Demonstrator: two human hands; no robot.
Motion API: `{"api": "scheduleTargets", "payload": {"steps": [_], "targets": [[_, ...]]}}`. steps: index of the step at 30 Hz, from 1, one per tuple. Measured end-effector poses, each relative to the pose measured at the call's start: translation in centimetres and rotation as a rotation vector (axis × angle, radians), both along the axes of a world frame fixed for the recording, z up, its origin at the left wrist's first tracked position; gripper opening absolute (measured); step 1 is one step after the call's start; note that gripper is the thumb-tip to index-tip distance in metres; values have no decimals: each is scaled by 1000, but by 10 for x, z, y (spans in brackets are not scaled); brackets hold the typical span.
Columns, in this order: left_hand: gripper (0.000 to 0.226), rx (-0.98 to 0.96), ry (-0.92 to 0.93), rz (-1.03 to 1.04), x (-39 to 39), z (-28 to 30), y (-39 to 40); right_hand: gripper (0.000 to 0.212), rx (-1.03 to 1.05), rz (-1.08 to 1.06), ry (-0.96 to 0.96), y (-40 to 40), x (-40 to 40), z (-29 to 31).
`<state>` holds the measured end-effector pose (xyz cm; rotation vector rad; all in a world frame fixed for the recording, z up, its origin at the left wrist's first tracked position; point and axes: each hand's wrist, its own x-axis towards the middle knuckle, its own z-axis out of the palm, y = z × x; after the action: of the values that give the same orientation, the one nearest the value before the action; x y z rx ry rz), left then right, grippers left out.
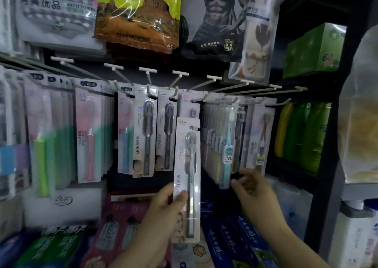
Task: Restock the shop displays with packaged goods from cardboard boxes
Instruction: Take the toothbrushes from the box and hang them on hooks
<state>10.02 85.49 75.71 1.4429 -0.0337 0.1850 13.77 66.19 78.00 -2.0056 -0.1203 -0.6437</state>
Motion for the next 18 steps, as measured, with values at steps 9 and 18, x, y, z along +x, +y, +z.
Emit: {"api": "scheduleTargets", "payload": {"steps": [9,18], "targets": [[18,171,-112,-90,-3,3,-30,10,77,289,79,33,-37,-9],[7,275,-96,18,-7,2,-13,16,249,-77,31,-24,-28,5]]}}
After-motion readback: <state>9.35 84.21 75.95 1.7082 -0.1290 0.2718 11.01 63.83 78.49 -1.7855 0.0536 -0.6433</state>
